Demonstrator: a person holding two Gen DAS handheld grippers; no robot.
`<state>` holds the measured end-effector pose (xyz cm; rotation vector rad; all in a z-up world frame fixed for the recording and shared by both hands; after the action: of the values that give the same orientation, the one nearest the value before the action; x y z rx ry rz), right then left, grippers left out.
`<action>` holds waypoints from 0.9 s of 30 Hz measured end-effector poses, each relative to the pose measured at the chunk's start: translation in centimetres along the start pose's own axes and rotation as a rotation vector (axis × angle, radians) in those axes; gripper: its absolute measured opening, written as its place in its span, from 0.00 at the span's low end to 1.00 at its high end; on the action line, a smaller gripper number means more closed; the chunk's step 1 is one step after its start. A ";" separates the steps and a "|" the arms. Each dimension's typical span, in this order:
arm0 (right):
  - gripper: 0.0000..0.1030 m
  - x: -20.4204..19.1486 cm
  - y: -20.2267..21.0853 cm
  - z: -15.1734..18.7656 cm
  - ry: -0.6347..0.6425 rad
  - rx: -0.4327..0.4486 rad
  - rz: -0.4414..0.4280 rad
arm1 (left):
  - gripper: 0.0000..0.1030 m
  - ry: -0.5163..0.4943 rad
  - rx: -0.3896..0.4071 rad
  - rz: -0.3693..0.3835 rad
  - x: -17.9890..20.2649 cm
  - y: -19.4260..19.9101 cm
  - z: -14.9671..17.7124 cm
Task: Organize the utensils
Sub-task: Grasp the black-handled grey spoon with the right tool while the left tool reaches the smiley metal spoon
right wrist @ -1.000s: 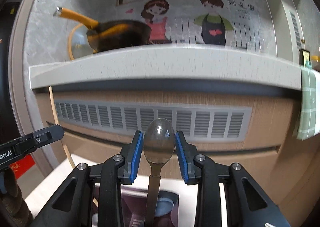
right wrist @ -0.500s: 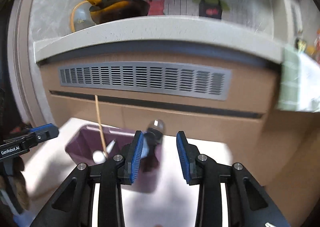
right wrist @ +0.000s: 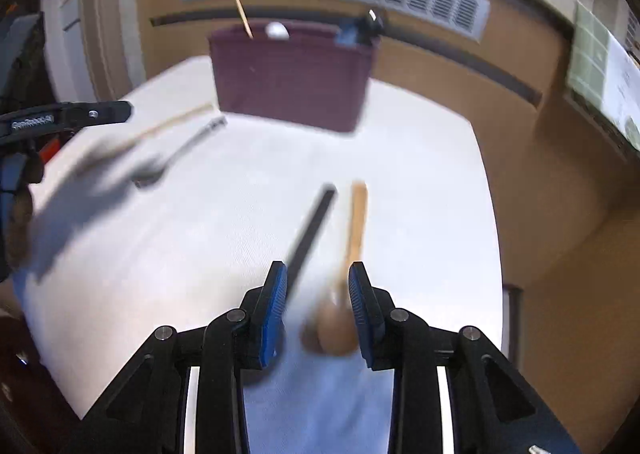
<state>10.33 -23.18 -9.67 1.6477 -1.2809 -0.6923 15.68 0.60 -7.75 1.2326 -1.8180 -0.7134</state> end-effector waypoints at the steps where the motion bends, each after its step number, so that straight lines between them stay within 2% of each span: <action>1: 0.28 0.4 -0.3 0.2 -0.021 -0.010 -0.012 | 0.49 0.008 -0.013 0.001 -0.1 -0.5 0.2; 5: 0.28 2.5 -1.5 0.0 -0.130 -0.033 -0.047 | 0.49 -0.011 -0.050 -0.010 0.4 -1.4 1.1; 8: 0.28 1.6 -0.9 -0.4 -0.095 0.004 -0.058 | 0.49 -0.051 -0.064 -0.025 1.6 -1.8 1.5; 11: 0.26 0.3 -0.6 -1.2 -0.041 0.026 -0.028 | 0.49 -0.101 -0.085 -0.040 3.2 -2.7 1.6; 13: 0.26 0.5 -0.5 -1.3 -0.052 0.034 -0.026 | 0.48 -0.137 -0.091 -0.073 4.0 -3.2 1.7; 15: 0.26 0.6 -0.4 -1.2 -0.076 0.022 -0.069 | 0.48 -0.176 -0.095 -0.131 4.6 -3.8 1.8; 20: 0.26 -0.5 -0.1 1.7 -0.051 -0.029 -0.114 | 0.48 -0.178 -0.084 -0.198 3.6 -3.7 1.7; 24: 0.26 -2.0 0.6 4.8 -0.045 -0.041 -0.134 | 0.48 -0.137 -0.070 -0.214 2.0 -3.4 1.4; 27: 0.27 -2.3 0.4 5.9 -0.073 -0.039 -0.148 | 0.48 -0.115 -0.076 -0.206 1.2 -3.4 1.3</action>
<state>4.47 -22.91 -12.10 1.7110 -1.1976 -0.8684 15.94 -1.76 -10.76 1.3652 -1.7532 -0.9777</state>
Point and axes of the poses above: each gripper's, at about its wrist camera, not at the fingertips, and y roughly against the way its jaws point, x to its right, z to its underside, the point moved 6 cm from there along -y, roughly the way its jaws point, and after that the axes turned 14 degrees about -x, right-handed, at the moved point
